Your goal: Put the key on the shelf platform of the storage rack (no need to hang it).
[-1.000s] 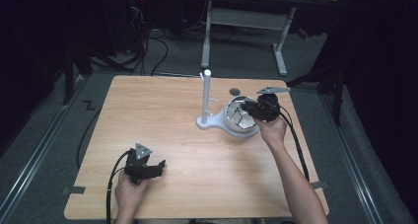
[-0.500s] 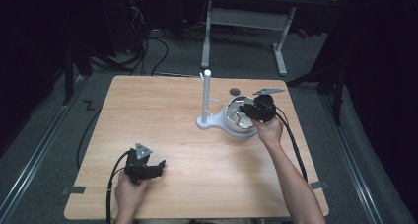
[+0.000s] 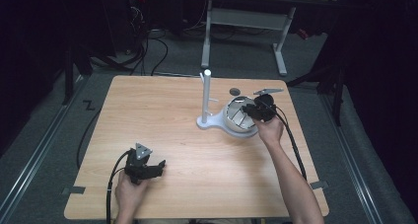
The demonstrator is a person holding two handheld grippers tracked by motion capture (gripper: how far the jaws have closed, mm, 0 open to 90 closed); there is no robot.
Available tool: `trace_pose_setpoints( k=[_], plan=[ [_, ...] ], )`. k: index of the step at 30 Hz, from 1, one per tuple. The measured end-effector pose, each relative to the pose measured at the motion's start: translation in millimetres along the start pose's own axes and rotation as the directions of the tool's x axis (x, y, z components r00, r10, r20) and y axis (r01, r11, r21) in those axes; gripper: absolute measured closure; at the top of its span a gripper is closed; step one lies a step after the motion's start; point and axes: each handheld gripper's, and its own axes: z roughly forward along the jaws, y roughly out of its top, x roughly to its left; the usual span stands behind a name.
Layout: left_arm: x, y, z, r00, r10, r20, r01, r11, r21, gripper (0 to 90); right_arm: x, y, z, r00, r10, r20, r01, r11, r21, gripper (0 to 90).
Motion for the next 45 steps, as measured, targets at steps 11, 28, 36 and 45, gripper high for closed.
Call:
trace_pose_setpoints(
  k=[11,28,36,45],
  plan=[
    [0.0,0.0,0.0,1.0,0.0,0.0,0.0,1.0,0.0,20.3,-0.4,-0.3,-2.9,0.9999,0.012,0.008,-0.012,1.0,-0.014,65.9],
    [0.0,0.0,0.0,1.0,0.0,0.001,0.0,1.0,0.0,20.4,-4.0,-1.6,-28.0,1.0,0.004,-0.001,-0.004,0.999,-0.035,55.4],
    [0.0,0.0,0.0,1.0,0.0,0.001,0.0,1.0,0.0,20.4,-7.5,-6.5,-36.9,0.9999,0.015,-0.004,-0.015,0.999,-0.034,57.0],
    [0.0,0.0,0.0,1.0,0.0,0.0,0.0,1.0,0.0,20.4,-15.1,-16.0,-54.2,0.9998,0.022,-0.004,-0.022,0.999,-0.041,56.2]
  ],
)
